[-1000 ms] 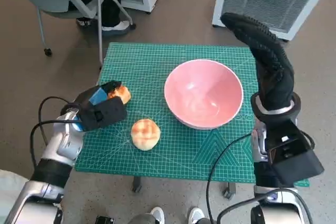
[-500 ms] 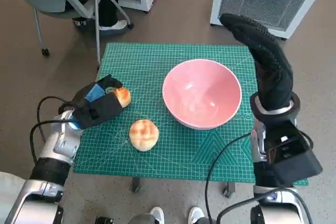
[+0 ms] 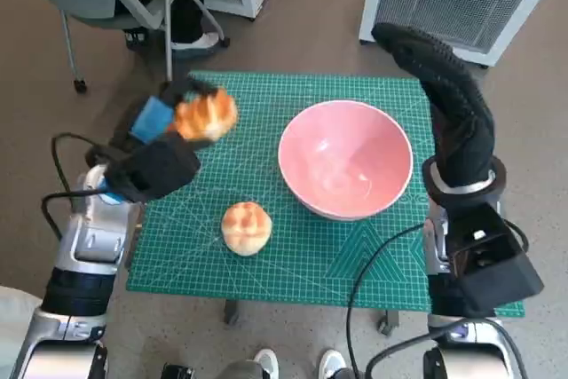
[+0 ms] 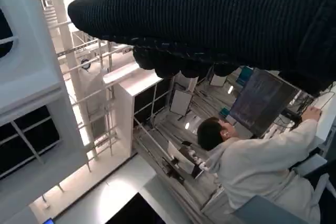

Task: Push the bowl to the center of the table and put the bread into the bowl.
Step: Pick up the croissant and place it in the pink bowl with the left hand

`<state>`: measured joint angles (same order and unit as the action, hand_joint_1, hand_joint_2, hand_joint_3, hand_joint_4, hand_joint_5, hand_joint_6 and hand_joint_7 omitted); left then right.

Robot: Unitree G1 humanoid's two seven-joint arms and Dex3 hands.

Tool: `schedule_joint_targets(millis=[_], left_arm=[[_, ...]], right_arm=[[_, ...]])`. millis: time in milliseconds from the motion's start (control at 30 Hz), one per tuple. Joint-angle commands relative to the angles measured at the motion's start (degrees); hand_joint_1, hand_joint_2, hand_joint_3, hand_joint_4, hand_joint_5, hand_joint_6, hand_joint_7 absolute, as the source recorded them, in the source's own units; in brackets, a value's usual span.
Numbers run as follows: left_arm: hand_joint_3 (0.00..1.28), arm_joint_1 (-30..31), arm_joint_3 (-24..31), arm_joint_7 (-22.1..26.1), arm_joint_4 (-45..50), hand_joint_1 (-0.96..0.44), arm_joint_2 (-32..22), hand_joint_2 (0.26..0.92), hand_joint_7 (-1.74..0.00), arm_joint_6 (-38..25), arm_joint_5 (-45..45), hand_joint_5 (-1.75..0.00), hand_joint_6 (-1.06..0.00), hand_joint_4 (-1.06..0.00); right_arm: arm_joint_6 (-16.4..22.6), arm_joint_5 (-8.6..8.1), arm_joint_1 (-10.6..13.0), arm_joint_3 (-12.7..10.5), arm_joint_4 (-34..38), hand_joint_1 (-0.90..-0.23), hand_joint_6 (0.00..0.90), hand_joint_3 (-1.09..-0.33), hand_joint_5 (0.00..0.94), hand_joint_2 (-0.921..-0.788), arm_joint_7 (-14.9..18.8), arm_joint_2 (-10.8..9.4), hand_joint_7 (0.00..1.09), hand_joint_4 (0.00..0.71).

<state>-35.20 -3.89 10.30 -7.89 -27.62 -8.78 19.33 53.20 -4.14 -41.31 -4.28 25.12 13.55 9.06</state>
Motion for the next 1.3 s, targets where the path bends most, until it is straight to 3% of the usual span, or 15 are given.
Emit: schedule_joint_targets(millis=[33, 467, 933, 1200, 1300], left_arm=[[0.08, -2.53, 0.27, -1.93, 4.09, 0.00, 1.89, 0.920, -1.15, 1.08, 0.18, -1.22, -0.60, -0.68], [0.03, -7.53, -2.74, -3.24, 6.26, 0.00, 6.16, 0.915, -1.14, 9.96, 0.61, -1.10, -0.64, -0.77], [0.04, -11.43, -10.67, 4.76, -1.84, 0.00, 10.58, 0.920, -1.17, 15.09, 0.34, -1.09, -0.61, -0.77], [0.11, -13.81, -14.42, 7.42, -9.09, 0.00, 11.91, 0.921, -1.28, 16.15, 2.64, -1.14, -0.54, -0.69], [0.21, -14.30, -15.83, 10.47, -11.34, 0.00, 11.59, 0.921, -1.38, 16.84, 2.71, -1.28, -0.46, -0.53]], right_arm=[[-0.21, 0.26, 1.55, 0.11, 0.23, -0.574, 0.023, -0.722, 0.010, -0.921, 0.04, 0.69, 0.71, 0.308], [-1.24, -1.35, 2.15, 0.17, -1.03, -0.566, 0.026, -0.722, 0.010, -0.921, 0.69, 1.38, 0.71, 0.310], [-2.32, -0.17, 3.31, -0.11, -3.14, -0.566, 0.029, -0.724, 0.009, -0.921, -0.49, 1.46, 0.70, 0.312], [-2.40, 1.62, 3.92, -0.57, -4.34, -0.575, 0.029, -0.722, 0.009, -0.921, -1.85, 1.60, 0.70, 0.312], [-2.31, 1.86, 4.06, -0.65, -4.53, -0.574, 0.030, -0.722, 0.008, -0.921, -2.27, 1.74, 0.70, 0.312]])
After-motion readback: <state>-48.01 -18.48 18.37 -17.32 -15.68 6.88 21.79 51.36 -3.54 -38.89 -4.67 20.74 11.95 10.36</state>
